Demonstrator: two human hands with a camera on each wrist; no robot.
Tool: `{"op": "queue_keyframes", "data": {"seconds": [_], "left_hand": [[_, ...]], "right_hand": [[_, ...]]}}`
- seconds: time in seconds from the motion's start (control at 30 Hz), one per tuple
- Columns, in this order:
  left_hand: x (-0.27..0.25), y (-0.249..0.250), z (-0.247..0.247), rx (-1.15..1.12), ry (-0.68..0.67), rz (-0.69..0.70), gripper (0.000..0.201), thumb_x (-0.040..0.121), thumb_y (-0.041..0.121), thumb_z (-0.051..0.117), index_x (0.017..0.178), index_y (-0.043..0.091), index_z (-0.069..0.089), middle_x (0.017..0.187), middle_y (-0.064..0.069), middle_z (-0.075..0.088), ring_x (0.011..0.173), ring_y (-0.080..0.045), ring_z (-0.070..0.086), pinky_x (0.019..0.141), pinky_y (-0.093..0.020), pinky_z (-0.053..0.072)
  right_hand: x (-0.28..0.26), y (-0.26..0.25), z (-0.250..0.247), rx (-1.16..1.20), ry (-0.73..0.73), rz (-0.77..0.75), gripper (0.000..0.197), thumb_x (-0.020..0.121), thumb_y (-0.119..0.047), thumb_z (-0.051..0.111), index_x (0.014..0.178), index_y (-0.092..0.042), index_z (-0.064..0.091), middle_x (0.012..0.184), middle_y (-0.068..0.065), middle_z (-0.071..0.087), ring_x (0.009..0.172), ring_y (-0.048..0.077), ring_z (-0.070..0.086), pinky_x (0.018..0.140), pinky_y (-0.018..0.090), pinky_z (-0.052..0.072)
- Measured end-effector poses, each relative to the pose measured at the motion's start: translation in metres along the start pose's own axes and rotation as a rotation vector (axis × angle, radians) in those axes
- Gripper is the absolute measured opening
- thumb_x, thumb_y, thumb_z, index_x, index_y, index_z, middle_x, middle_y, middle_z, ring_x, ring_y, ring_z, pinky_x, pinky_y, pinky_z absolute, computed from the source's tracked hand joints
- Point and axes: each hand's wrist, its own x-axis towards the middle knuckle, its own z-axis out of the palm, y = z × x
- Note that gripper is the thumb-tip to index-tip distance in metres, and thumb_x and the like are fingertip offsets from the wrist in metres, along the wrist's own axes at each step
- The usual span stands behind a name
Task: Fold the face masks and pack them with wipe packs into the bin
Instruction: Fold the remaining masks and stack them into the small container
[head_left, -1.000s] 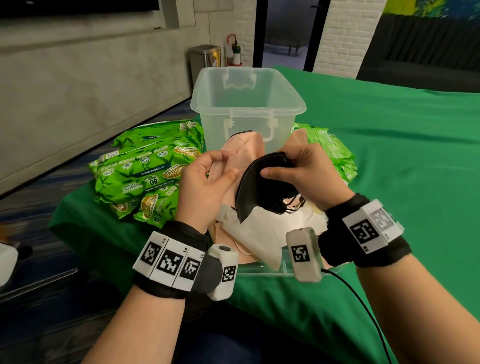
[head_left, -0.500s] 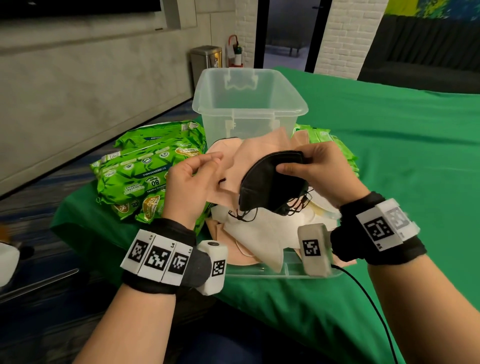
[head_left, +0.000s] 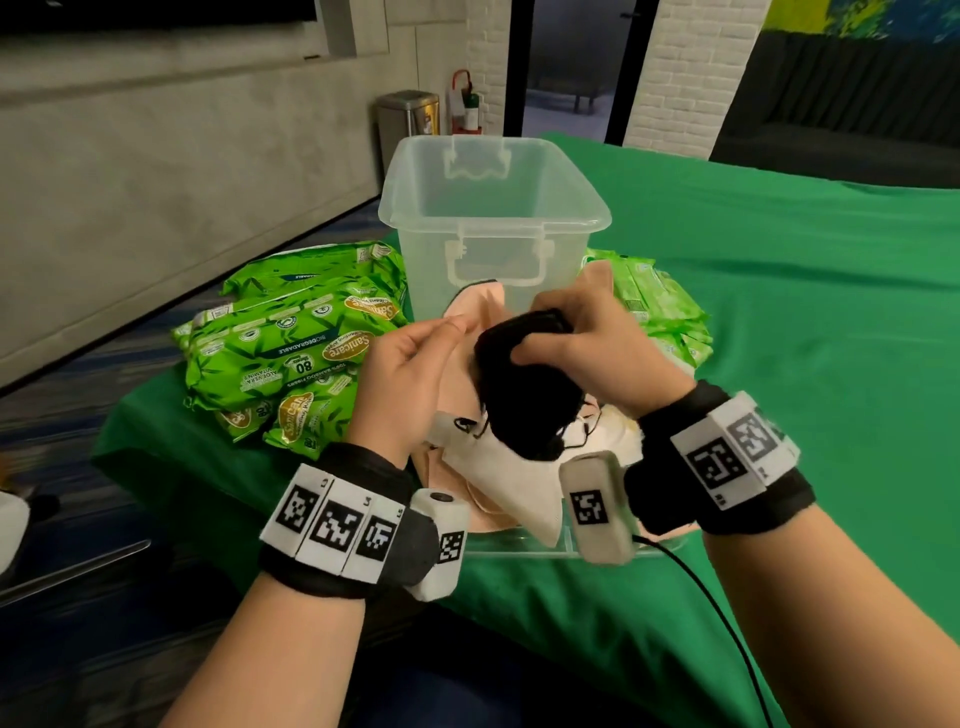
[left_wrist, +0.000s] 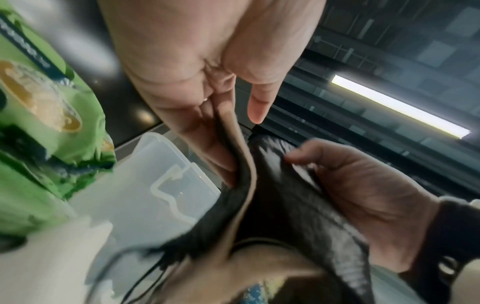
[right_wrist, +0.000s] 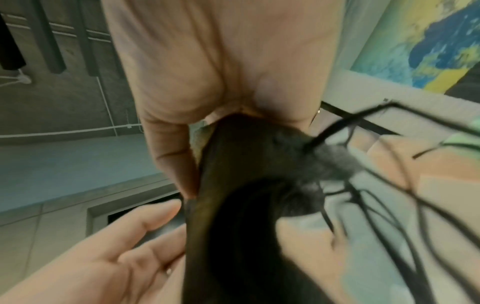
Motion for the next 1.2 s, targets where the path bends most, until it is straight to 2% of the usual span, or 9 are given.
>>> {"op": "queue_keyframes", "data": {"seconds": [0.2, 0.37, 0.47, 0.6, 0.73, 0.83, 0.97, 1.1, 1.2], "left_hand": [[0.000, 0.001, -0.005, -0.131, 0.013, -0.072, 0.080, 0.065, 0.057, 0.068, 0.083, -0.020, 0.055, 0.082, -0.018, 0.054, 0.077, -0.025, 0.048, 0.072, -0.037, 0.038], [0.003, -0.005, -0.005, 0.040, 0.086, -0.086, 0.019, 0.084, 0.010, 0.065, 0.070, 0.021, 0.070, 0.076, 0.000, 0.068, 0.079, -0.017, 0.060, 0.083, -0.035, 0.048], [0.006, -0.008, -0.008, 0.073, 0.163, -0.078, 0.011, 0.085, 0.006, 0.063, 0.088, 0.014, 0.070, 0.086, -0.002, 0.066, 0.086, -0.016, 0.060, 0.091, -0.038, 0.047], [0.009, -0.011, -0.014, 0.105, 0.208, -0.032, 0.018, 0.086, 0.004, 0.061, 0.103, 0.008, 0.066, 0.090, -0.007, 0.069, 0.082, -0.018, 0.063, 0.085, -0.037, 0.051], [0.010, -0.014, -0.019, 0.102, 0.205, 0.005, 0.031, 0.085, 0.001, 0.060, 0.093, 0.030, 0.056, 0.080, -0.003, 0.070, 0.072, -0.016, 0.065, 0.074, -0.042, 0.054], [0.008, -0.015, -0.018, 0.098, 0.152, 0.046, 0.030, 0.086, 0.000, 0.059, 0.088, 0.030, 0.053, 0.061, 0.007, 0.068, 0.062, -0.011, 0.060, 0.064, -0.032, 0.050], [0.005, -0.008, -0.010, 0.087, 0.065, 0.030, 0.031, 0.085, -0.005, 0.053, 0.073, 0.022, 0.064, 0.060, 0.018, 0.066, 0.065, 0.002, 0.057, 0.068, -0.014, 0.045], [0.007, -0.002, -0.008, -0.211, 0.089, -0.099, 0.026, 0.084, 0.021, 0.052, 0.079, 0.001, 0.068, 0.075, -0.009, 0.068, 0.074, -0.019, 0.060, 0.072, -0.031, 0.047], [0.004, 0.001, -0.009, -0.246, 0.049, -0.063, 0.018, 0.084, 0.023, 0.060, 0.079, 0.008, 0.069, 0.069, 0.001, 0.072, 0.066, -0.010, 0.066, 0.065, -0.024, 0.052]], "right_hand": [[-0.006, 0.003, 0.007, 0.134, -0.213, -0.018, 0.035, 0.063, -0.018, 0.063, 0.093, 0.000, 0.065, 0.080, 0.010, 0.065, 0.068, 0.014, 0.059, 0.065, 0.028, 0.049], [-0.009, 0.007, 0.004, 0.141, -0.329, -0.019, 0.043, 0.066, -0.015, 0.064, 0.108, -0.007, 0.064, 0.069, -0.019, 0.065, 0.062, 0.000, 0.060, 0.060, 0.015, 0.046], [-0.010, 0.008, -0.002, 0.166, -0.311, -0.024, 0.039, 0.067, -0.014, 0.064, 0.106, -0.008, 0.064, 0.073, -0.017, 0.067, 0.067, 0.001, 0.061, 0.063, 0.014, 0.046], [-0.005, 0.005, -0.013, 0.204, 0.013, -0.045, 0.007, 0.072, -0.006, 0.068, 0.073, -0.010, 0.062, 0.062, -0.002, 0.061, 0.059, 0.009, 0.057, 0.058, 0.021, 0.047], [0.003, 0.004, -0.024, 0.332, 0.535, -0.120, 0.011, 0.071, -0.015, 0.064, 0.067, -0.020, 0.055, 0.065, 0.001, 0.054, 0.064, 0.015, 0.052, 0.060, 0.030, 0.044], [0.003, -0.001, -0.019, 0.342, 0.663, -0.220, 0.022, 0.075, -0.010, 0.065, 0.066, -0.020, 0.048, 0.065, -0.001, 0.050, 0.063, 0.009, 0.050, 0.058, 0.026, 0.044], [0.001, 0.002, 0.007, 0.063, 0.399, -0.314, 0.026, 0.070, -0.015, 0.068, 0.066, -0.033, 0.050, 0.061, -0.018, 0.055, 0.061, 0.001, 0.049, 0.062, 0.021, 0.040], [-0.003, 0.012, 0.019, -0.168, -0.003, -0.320, 0.018, 0.068, -0.008, 0.075, 0.071, -0.023, 0.064, 0.075, -0.011, 0.057, 0.069, 0.004, 0.053, 0.064, 0.015, 0.037], [-0.006, 0.016, 0.018, -0.264, -0.117, -0.313, 0.016, 0.067, -0.004, 0.077, 0.074, -0.016, 0.071, 0.080, -0.004, 0.057, 0.072, 0.012, 0.055, 0.066, 0.025, 0.043]]}}
